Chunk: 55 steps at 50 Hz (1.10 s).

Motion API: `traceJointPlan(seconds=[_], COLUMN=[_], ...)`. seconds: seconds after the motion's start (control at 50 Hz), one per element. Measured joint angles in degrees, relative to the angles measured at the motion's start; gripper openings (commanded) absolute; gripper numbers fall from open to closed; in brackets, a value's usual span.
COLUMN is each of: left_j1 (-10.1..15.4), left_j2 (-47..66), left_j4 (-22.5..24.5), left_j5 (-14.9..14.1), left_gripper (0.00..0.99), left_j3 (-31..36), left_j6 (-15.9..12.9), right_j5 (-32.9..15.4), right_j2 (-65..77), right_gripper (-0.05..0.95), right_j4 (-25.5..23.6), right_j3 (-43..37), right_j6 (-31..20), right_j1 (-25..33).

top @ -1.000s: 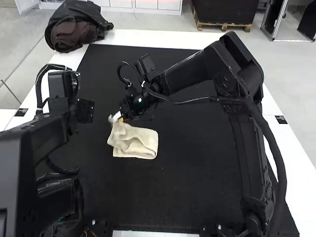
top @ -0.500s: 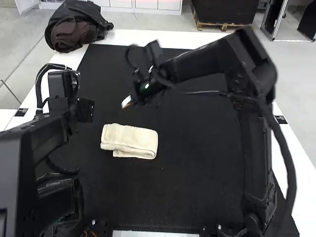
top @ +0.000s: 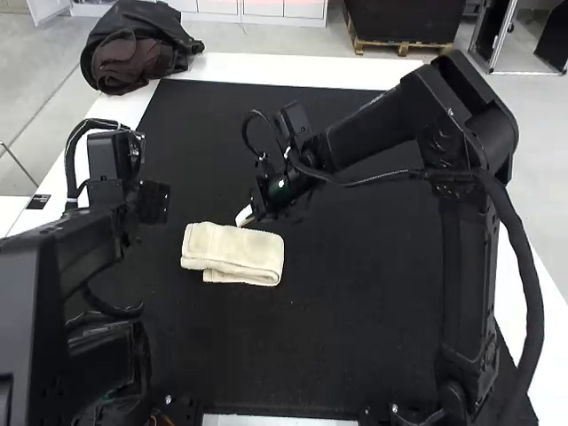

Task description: Fold the towel.

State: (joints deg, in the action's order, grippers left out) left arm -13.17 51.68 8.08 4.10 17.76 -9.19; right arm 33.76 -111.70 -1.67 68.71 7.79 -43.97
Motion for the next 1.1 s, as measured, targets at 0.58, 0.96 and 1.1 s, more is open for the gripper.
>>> traceJointPlan(seconds=[0.58, 0.96, 1.1], left_j1=[0.0, 0.0, 0.0], left_j2=[0.0, 0.0, 0.0], left_j4=[1.0, 1.2, 1.2], left_j5=[0.0, 0.0, 0.0], left_gripper=[0.949, 0.949, 0.949], left_j3=[0.0, 0.0, 0.0], left_j6=[0.0, 0.0, 0.0], right_j5=[3.3, 4.6, 5.6], right_j2=[-5.9, -11.9, -13.3], right_gripper=[-0.02, -0.02, -0.02], right_j4=[11.5, 19.6, 22.6], right_j3=[-3.6, -5.7, -6.5], right_j6=[2.0, 2.1, 2.1], right_j1=[-1.5, -1.4, -1.3])
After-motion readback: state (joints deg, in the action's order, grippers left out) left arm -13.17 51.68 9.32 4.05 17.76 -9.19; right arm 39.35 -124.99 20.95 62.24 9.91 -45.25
